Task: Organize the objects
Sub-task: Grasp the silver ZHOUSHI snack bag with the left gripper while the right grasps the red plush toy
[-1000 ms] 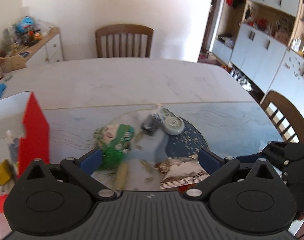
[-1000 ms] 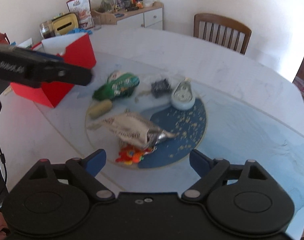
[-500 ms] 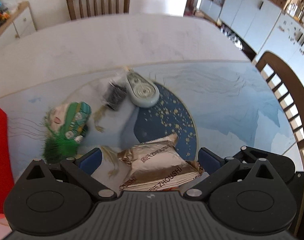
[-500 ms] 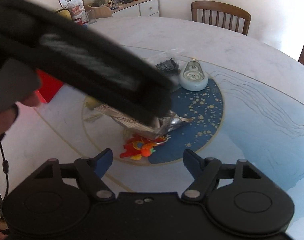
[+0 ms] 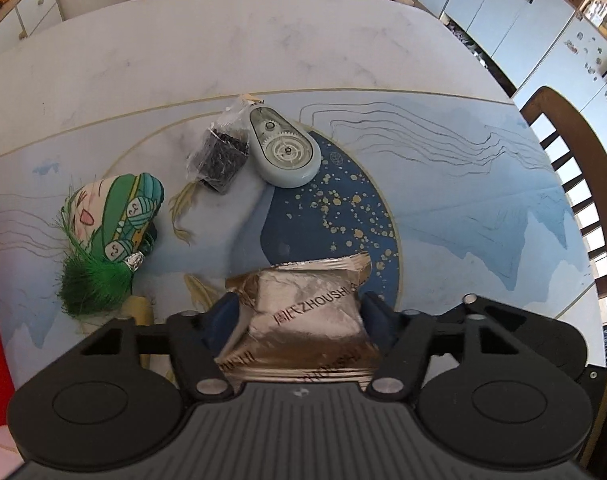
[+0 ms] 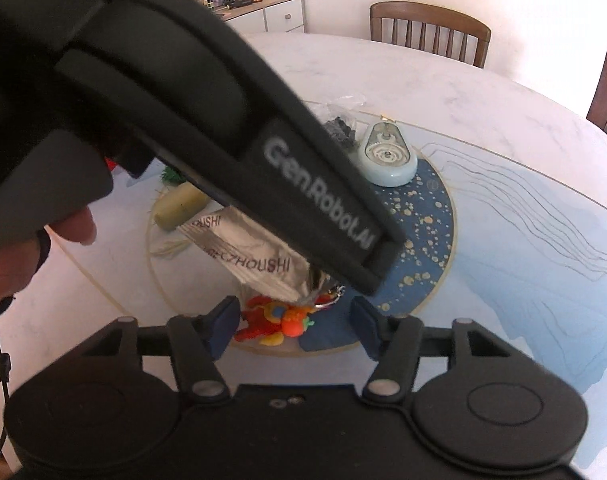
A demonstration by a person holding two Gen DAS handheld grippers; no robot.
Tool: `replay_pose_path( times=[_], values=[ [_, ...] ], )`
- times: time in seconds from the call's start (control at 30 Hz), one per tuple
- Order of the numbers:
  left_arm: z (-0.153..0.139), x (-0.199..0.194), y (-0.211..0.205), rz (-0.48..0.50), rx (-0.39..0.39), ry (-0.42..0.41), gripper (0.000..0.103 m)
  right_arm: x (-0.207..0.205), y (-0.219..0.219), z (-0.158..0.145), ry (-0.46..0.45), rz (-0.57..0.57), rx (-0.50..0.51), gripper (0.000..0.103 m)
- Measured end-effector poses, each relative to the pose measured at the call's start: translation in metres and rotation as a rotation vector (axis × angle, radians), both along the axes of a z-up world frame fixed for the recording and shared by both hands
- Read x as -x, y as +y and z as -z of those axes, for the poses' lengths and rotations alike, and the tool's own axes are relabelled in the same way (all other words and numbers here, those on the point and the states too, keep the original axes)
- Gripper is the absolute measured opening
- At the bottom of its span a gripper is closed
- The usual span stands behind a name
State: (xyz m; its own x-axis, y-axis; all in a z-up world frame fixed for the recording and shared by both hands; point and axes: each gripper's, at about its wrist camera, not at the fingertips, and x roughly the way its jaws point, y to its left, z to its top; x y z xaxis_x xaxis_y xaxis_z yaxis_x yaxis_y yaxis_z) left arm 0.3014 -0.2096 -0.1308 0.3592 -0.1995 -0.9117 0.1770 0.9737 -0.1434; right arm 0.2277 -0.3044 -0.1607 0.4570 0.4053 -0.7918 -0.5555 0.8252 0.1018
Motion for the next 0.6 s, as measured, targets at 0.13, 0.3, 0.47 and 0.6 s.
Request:
replay_pose_path(
  times=[0.13,0.3,0.47,0.6],
  values=[
    [-0.002,0.005,0.0,0.004,-0.016,-0.022,0.057,0.003,0.002,0.0,-0.005,-0.013,0.008,0.049],
    [-0.009,0.01,0.01,-0.031,0.008,-0.046,0.053,0.004,0.002,-0.001,0.004,-0.016,0.001,0.038],
    [-0.021,0.016,0.024,-0.066,0.047,-0.082,0.047,0.005,0.0,-0.002,0.009,-0.005,0.001,0.036],
    [-0.03,0.023,0.036,-0.085,0.073,-0.107,0.028,0.004,-0.003,-0.007,0.011,0.011,-0.006,0.036]
  ],
)
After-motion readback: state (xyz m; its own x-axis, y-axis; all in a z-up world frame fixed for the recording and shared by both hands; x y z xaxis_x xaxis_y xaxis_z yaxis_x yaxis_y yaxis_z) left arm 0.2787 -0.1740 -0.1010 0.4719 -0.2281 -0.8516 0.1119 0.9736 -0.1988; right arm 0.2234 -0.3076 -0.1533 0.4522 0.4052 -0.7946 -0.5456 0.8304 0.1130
